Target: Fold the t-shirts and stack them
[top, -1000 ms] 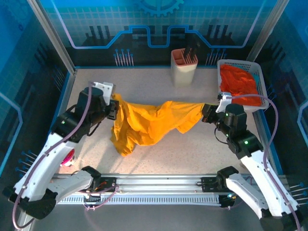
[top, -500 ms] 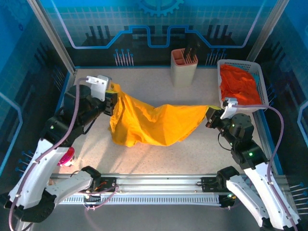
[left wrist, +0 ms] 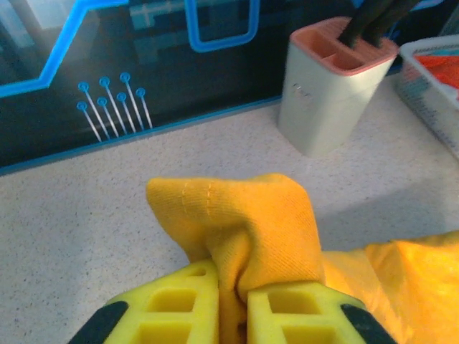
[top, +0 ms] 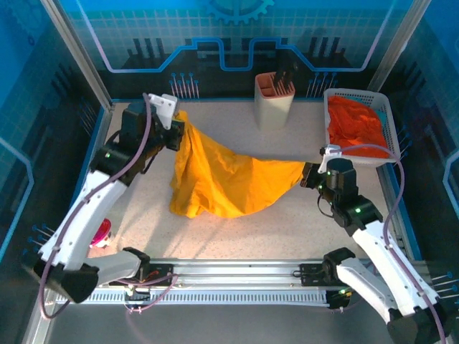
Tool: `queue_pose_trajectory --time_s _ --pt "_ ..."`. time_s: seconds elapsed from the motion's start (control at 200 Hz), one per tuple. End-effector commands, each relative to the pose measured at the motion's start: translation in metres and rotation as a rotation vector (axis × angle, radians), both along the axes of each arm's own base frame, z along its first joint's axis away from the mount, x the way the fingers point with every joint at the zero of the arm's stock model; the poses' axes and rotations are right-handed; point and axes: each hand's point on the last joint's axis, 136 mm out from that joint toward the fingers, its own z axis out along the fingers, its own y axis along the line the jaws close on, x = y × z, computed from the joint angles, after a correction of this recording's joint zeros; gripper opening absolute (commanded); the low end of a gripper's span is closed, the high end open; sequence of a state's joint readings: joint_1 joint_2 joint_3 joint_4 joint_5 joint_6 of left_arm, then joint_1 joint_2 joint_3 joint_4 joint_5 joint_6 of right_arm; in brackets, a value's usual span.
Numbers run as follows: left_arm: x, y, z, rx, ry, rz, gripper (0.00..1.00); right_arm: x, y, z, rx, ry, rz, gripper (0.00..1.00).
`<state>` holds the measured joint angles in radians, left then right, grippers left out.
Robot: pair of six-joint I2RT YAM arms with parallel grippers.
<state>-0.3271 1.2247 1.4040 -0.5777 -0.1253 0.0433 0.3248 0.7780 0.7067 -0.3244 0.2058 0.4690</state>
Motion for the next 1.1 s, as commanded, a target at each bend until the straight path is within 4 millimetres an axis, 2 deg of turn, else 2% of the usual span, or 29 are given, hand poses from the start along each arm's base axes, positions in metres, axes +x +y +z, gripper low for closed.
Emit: queue_pose_trajectory --time_s 0.0,0.135,0.18,0.205,0.245,0.335,0.4,0.51,0.69,0.826,0.941,1.096 --pt "0.039 0.006 0.011 -0.047 -0.036 0.020 0.19 0.018 -0.001 0.025 0.002 -0.075 -0.022 0.00" --pt "0.077 0.007 -0.020 -0.011 0.048 0.051 0.54 0.027 0.007 0.025 0.006 -0.060 0.009 0.00" --pt "0.082 0.005 -0.029 -0.005 0.083 0.054 0.76 0.027 0.008 0.022 0.004 -0.045 0.014 0.00" --pt "0.084 0.005 -0.035 -0.005 0.107 0.056 0.82 0.027 0.009 0.021 0.002 -0.041 0.019 0.00" --pt "0.083 0.005 -0.043 -0.011 0.143 0.066 0.86 0.027 0.009 0.018 -0.005 -0.029 0.024 0.00" --pt "0.070 0.007 -0.067 -0.042 0.228 0.097 0.88 0.023 0.008 0.009 -0.023 -0.004 0.027 0.00" --pt "0.051 0.011 -0.086 -0.075 0.287 0.126 0.87 0.020 0.006 0.001 -0.034 0.009 0.026 0.00" --pt "0.009 0.019 -0.124 -0.132 0.398 0.184 0.85 0.017 0.002 -0.010 -0.049 0.027 0.018 0.00" --pt "-0.065 0.025 -0.174 -0.270 0.575 0.273 0.81 0.016 -0.003 -0.026 -0.064 0.065 0.003 0.00" --pt "-0.106 0.026 -0.206 -0.348 0.702 0.351 0.78 0.016 -0.002 -0.038 -0.056 0.092 -0.003 0.00" --pt "-0.132 0.025 -0.232 -0.398 0.790 0.435 0.77 0.016 -0.002 -0.048 -0.046 0.124 -0.011 0.00" --pt "-0.149 0.016 -0.263 -0.420 0.861 0.455 0.77 0.013 -0.002 -0.055 -0.040 0.154 -0.013 0.00"
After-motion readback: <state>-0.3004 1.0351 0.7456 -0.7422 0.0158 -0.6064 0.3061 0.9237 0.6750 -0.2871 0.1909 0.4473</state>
